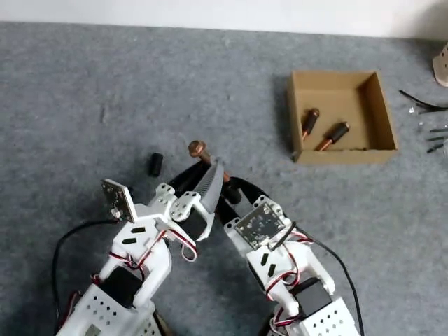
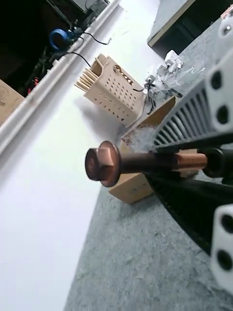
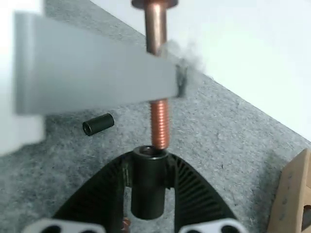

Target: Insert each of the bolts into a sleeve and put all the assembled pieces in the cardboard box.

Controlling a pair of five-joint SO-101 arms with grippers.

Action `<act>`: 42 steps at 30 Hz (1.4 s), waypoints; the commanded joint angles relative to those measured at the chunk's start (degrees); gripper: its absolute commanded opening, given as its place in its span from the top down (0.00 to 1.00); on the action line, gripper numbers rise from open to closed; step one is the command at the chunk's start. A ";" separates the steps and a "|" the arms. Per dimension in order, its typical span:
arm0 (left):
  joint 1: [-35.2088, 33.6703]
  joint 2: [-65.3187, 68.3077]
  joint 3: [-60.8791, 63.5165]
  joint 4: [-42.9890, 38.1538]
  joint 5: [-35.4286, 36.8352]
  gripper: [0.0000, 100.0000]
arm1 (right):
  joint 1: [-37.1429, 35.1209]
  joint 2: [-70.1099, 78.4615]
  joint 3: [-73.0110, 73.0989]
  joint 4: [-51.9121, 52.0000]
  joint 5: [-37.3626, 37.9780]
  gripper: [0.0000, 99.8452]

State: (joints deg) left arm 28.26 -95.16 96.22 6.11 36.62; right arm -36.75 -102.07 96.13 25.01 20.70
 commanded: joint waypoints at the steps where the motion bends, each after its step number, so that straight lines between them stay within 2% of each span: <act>1: 1.27 -0.48 1.45 3.60 -0.44 0.99 | -0.84 -0.66 4.88 -0.13 0.70 0.99; 4: 1.36 -0.48 1.45 8.00 -0.53 0.99 | -0.84 -0.66 4.88 -0.13 0.70 0.99; 8: 1.36 -0.48 1.45 9.93 -0.53 0.99 | -0.84 -0.66 4.88 -0.13 0.70 0.99; 15: 2.86 -1.10 1.36 9.76 -0.62 0.99 | -0.84 -0.66 5.05 -0.13 0.70 0.99; 22: -3.38 -1.19 -3.12 4.31 -0.09 0.99 | -0.84 -0.66 5.32 -0.13 0.79 0.99; 37: -1.10 -1.19 -9.45 4.31 0.00 0.99 | -0.84 -0.66 4.97 -0.22 1.93 0.99; 42: -0.22 -1.10 -7.16 4.31 0.00 0.99 | -0.40 -0.66 4.97 -0.13 2.73 0.99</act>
State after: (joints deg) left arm 26.24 -95.25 90.86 12.35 36.62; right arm -36.84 -102.07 96.13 25.10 22.55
